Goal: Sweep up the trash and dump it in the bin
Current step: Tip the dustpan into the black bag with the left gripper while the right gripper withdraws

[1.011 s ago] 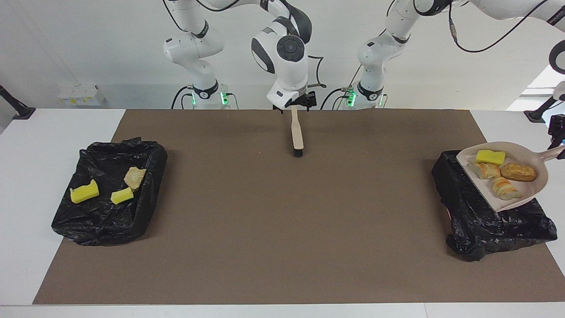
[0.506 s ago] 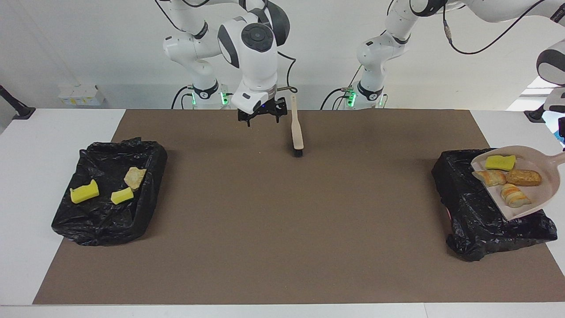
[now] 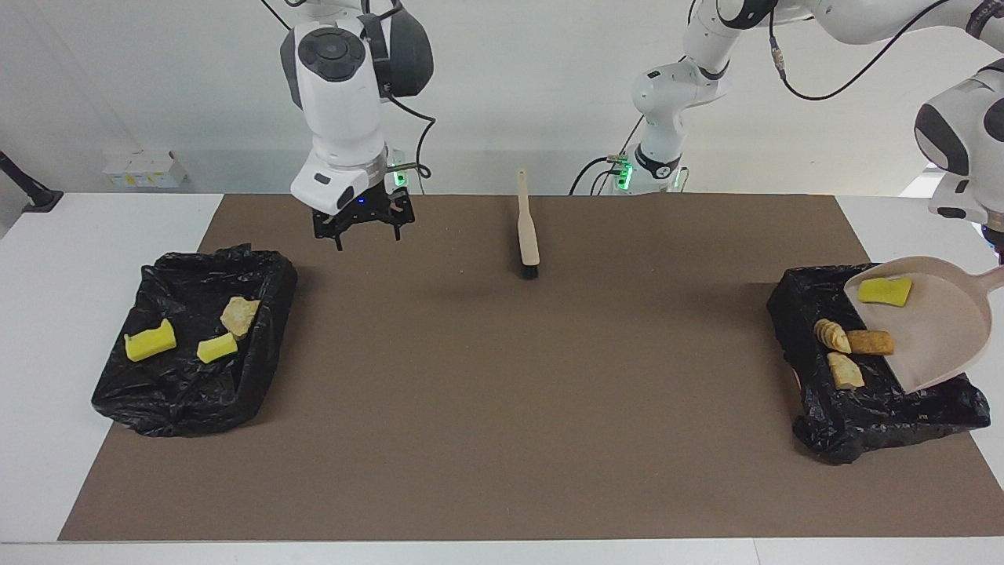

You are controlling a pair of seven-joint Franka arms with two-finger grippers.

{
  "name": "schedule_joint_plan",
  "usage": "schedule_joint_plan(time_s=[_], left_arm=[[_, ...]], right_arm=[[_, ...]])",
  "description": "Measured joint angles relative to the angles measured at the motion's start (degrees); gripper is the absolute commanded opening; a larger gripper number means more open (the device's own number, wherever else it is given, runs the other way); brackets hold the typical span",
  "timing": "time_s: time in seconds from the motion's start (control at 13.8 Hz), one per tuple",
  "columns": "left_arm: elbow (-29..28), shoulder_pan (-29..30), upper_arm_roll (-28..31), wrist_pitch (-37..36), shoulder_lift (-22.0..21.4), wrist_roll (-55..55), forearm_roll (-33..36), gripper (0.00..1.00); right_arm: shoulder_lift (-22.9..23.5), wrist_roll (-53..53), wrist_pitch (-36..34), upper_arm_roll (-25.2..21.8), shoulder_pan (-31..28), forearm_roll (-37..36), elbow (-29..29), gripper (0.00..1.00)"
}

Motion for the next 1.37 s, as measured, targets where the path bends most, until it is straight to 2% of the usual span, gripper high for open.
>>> schedule_joint_plan(time_s=[0.36,0.72,1.01,1.37], left_arm=[[0.18,-1.04,0.09,-1.23,-2.28,-0.49,7.95,0.0],[-2.19,-4.68,-0.06,-5.02,-4.06,-9.81,12.78,0.0],[-4.41,-7.72,-0.11,-8.06,-5.47,-11.68,17.48,0.0],[-4.85,-11.49,-0.14,-12.73,-6.21,-14.63,19.74,0.0]], right_arm=[[-0.7,-0.06,-0.01,-5.32,-2.14,-0.34,3.26,1.0],[-2.57,0.65,-2.12,-9.21,-2.5,-0.02,3.52,1.0],[-4.47,2.58,-3.19,-9.79,-3.32,2.78,1.44,1.0],[-4.63,4.59,-3.19,-10.02,-4.66,3.31,1.92,1.0]])
